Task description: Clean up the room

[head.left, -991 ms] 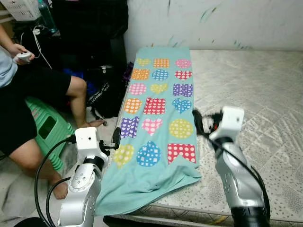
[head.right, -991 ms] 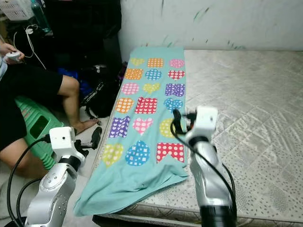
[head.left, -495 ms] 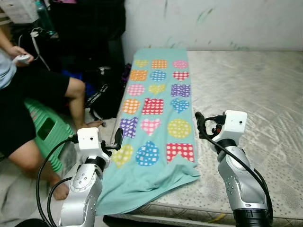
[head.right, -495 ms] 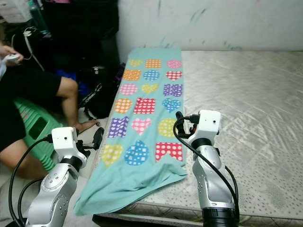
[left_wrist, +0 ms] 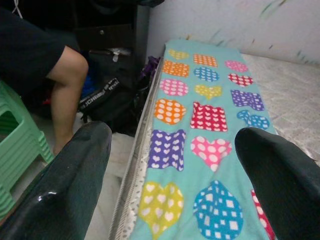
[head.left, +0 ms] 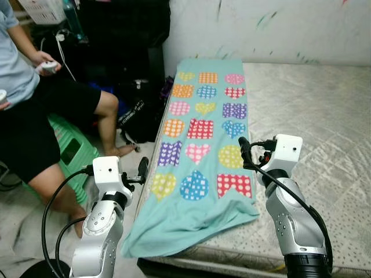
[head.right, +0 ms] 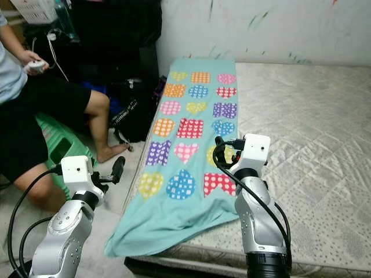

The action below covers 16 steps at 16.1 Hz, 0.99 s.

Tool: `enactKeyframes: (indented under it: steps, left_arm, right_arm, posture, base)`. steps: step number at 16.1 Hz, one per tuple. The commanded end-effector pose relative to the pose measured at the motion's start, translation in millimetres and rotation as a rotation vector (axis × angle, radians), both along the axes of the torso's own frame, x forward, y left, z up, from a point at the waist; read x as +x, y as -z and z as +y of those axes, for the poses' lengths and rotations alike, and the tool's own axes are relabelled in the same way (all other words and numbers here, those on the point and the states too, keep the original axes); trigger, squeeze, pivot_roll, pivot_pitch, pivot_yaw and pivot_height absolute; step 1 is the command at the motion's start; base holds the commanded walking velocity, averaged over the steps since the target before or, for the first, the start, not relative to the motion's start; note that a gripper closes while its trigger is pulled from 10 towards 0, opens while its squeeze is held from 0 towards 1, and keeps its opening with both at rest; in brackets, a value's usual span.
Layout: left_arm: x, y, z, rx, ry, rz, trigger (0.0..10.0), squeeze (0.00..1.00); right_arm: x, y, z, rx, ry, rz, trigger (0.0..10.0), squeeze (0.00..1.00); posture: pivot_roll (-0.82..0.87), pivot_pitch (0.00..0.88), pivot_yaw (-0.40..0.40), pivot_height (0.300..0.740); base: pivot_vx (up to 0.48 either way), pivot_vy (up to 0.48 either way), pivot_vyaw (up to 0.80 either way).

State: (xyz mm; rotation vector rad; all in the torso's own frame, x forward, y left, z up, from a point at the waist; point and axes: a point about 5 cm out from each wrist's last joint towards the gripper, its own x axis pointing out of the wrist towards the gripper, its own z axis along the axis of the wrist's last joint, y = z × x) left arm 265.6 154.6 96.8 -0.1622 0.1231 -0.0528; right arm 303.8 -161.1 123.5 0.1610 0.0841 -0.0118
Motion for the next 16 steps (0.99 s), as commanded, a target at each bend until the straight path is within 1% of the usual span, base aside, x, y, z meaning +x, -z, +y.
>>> enactKeyframes:
  steps: [1, 5, 8, 10, 11, 12, 16]
  left_arm:
    - [-0.2, -0.7, 1.4, 0.007, 0.001, 0.004, 10.0, 0.0]
    - [0.6, -0.1, 1.4, 0.01, 0.0, 0.012, 10.0, 0.0]
    - [1.3, -0.3, 1.6, 0.014, -0.001, 0.006, 10.0, 0.0]
    - [1.8, 0.9, 1.2, 0.013, -0.001, 0.018, 10.0, 0.0]
    - [1.9, -0.6, 0.4, 0.011, 0.002, 0.003, 10.0, 0.0]
    - [2.0, -0.3, 0.5, 0.01, 0.001, 0.005, 10.0, 0.0]
    - [2.5, -2.0, 0.2, 0.016, 0.007, -0.016, 10.0, 0.0]
  right_arm:
    - [2.7, -7.1, 0.7, 0.002, -0.005, -0.018, 10.0, 0.0]
    - [3.5, -7.5, 1.1, -0.001, -0.002, -0.018, 10.0, 0.0]
    - [3.9, -7.4, 1.5, -0.002, -0.004, -0.017, 10.0, 0.0]
    - [4.5, -7.6, 1.5, -0.003, -0.003, -0.017, 10.0, 0.0]
    - [4.8, -7.7, 1.0, -0.005, -0.003, -0.018, 10.0, 0.0]
    - [5.0, -7.8, 1.0, -0.006, -0.004, -0.019, 10.0, 0.0]
    - [5.7, -8.8, 0.7, -0.01, -0.008, -0.023, 10.0, 0.0]
  posture:
    - [-0.14, 0.0, 0.059, 0.74]
    - [-0.14, 0.0, 0.059, 0.74]
    - [-0.14, 0.0, 0.059, 0.74]
    - [-0.14, 0.0, 0.06, 0.74]
    - [-0.14, 0.0, 0.059, 0.74]
    - [-0.14, 0.0, 0.058, 0.74]
    - [-0.14, 0.0, 0.055, 0.74]
  base:
    - [0.0, 0.371, 0.0]
    - [0.0, 0.398, 0.0]
    - [0.0, 0.48, 0.0]
    - [0.0, 0.48, 0.0]
    - [0.0, 0.48, 0.0]
    - [0.0, 0.292, 0.0]
    - [0.0, 0.0, 0.0]
